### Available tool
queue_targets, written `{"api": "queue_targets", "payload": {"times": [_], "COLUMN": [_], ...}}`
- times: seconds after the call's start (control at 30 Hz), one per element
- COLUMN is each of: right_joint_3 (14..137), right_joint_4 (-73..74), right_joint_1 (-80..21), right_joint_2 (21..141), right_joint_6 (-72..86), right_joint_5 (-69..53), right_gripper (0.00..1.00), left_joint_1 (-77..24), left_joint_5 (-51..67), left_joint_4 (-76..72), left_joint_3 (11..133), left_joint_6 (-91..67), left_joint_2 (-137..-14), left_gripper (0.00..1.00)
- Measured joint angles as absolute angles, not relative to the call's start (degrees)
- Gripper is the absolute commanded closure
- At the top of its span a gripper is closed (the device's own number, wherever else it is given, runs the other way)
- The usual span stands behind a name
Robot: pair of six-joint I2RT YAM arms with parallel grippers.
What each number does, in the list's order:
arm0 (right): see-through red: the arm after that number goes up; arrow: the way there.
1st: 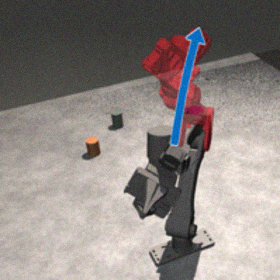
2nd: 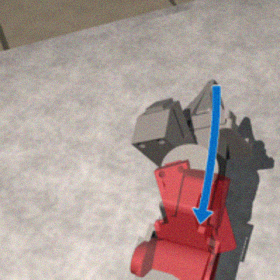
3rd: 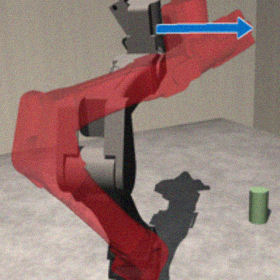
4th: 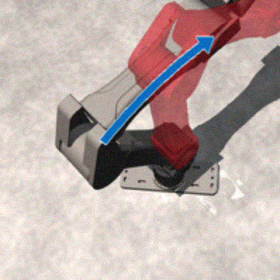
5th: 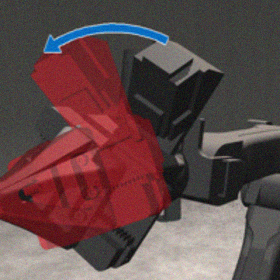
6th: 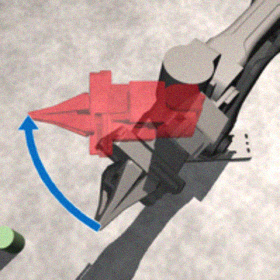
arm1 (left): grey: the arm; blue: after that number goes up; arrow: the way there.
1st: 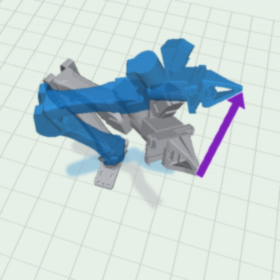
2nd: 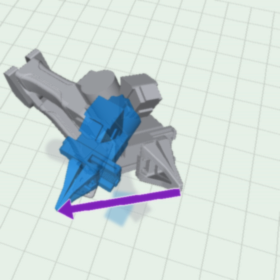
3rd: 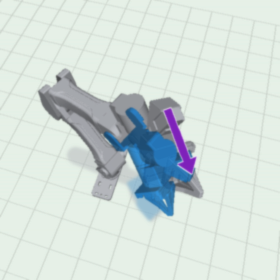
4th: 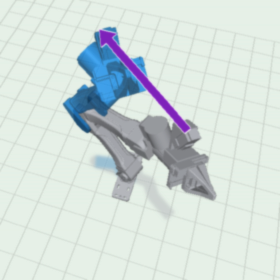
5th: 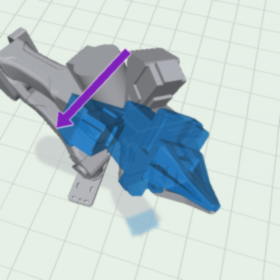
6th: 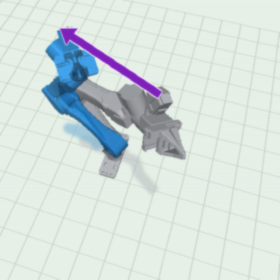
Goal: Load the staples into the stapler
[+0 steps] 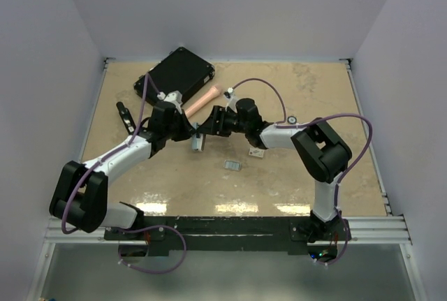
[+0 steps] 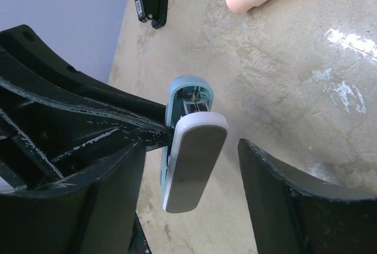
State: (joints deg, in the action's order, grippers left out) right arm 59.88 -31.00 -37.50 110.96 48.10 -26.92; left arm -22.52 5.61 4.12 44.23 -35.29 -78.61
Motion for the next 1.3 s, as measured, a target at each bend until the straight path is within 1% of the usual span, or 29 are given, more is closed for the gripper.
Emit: {"api": "queue_targets", "payload": {"times": [0.03,0.1,0.13,0.2,0.23,0.3,0.33,0.37,0.4,0.43,0.47,0.53,0.57,0.6,0.63,0.67,0.73,0.77,0.8,0.87,1.0,1.13,1.3], "right_joint_3": [59.9,59.9,59.9,59.9,59.9,59.9,59.9,59.9,59.9,59.9,59.9,59.9,59.9,59.9,59.9,59.9,59.9,59.9,59.8,59.6,59.4,59.4,59.4], "right_joint_4": [-31.2,-31.5,-31.6,-31.7,-31.6,-31.7,-31.8,-31.7,-31.5,-31.2,-30.9,-29.5,-28.9,-27.6,-26.2,-24.8,-22.1,-20.6,-19.1,-16.8,-12.8,-9.0,-4.6], "right_joint_1": [-37.5,-37.5,-37.5,-37.5,-37.5,-37.3,-37.3,-37.3,-37.4,-37.5,-37.5,-37.6,-37.6,-37.6,-37.6,-37.5,-37.4,-37.2,-37.0,-36.8,-36.5,-36.4,-36.4], "right_joint_2": [111.0,110.9,110.9,110.9,110.9,110.9,110.8,110.7,110.5,110.1,109.7,108.1,107.0,105.6,104.1,102.5,99.6,97.8,96.0,92.1,84.8,78.2,73.5], "right_joint_6": [48.2,48.2,48.3,48.2,48.1,48.2,48.1,48.1,48.0,47.6,47.1,45.4,44.2,42.8,41.0,39.2,35.9,34.0,32.2,28.7,21.1,13.4,4.7], "right_joint_5": [-27.1,-27.3,-27.6,-27.8,-27.7,-27.9,-28.0,-28.0,-28.1,-28.1,-28.1,-28.1,-28.3,-28.2,-28.2,-28.2,-28.3,-28.3,-28.4,-28.9,-31.2,-34.7,-40.6], "right_gripper": [0.4,0.45,0.52,0.61,0.72,0.83,0.92,0.94,0.96,0.98,0.99,1.0,1.0,1.0,1.0,1.0,1.0,1.0,1.0,1.0,1.0,1.0,1.0], "left_joint_1": [-22.5,-22.5,-22.5,-22.5,-22.5,-22.5,-22.5,-22.5,-22.5,-22.5,-22.5,-22.5,-22.5,-22.4,-22.1,-21.8,-20.7,-20.1,-19.6,-18.9,-18.6,-18.6,-18.6], "left_joint_5": [5.7,5.8,5.8,5.8,5.8,5.9,5.8,5.8,5.8,5.8,5.8,6.2,6.6,6.9,7.4,7.9,9.5,10.6,11.9,15.2,24.4,35.1,46.0], "left_joint_4": [4.1,4.1,4.1,4.1,4.2,4.2,4.1,3.9,3.9,3.9,3.9,3.6,3.3,3.0,2.5,2.1,0.7,-0.1,-0.9,-2.5,-4.6,-5.1,-5.2], "left_joint_3": [44.2,44.1,44.1,44.1,44.1,43.9,43.7,43.4,43.1,42.8,42.4,41.7,41.2,40.9,40.6,40.4,40.4,40.4,40.4,40.4,40.4,41.2,43.6], "left_joint_6": [-35.3,-35.3,-35.3,-35.3,-35.3,-35.1,-35.0,-34.9,-34.8,-34.7,-34.5,-33.5,-33.0,-32.1,-31.1,-30.1,-28.0,-26.9,-25.8,-23.2,-18.2,-13.6,-8.8], "left_joint_2": [-78.6,-78.6,-78.6,-78.6,-78.4,-77.7,-77.4,-77.0,-76.4,-75.8,-75.0,-72.9,-71.4,-69.8,-67.9,-65.8,-61.8,-59.9,-58.0,-54.8,-51.0,-50.5,-50.4], "left_gripper": [1.0,1.0,1.0,1.0,1.0,1.0,1.0,0.98,0.88,0.81,0.71,0.61,0.52,0.47,0.45,0.38,0.3,0.22,0.17,0.12,0.12,0.12,0.13]}}
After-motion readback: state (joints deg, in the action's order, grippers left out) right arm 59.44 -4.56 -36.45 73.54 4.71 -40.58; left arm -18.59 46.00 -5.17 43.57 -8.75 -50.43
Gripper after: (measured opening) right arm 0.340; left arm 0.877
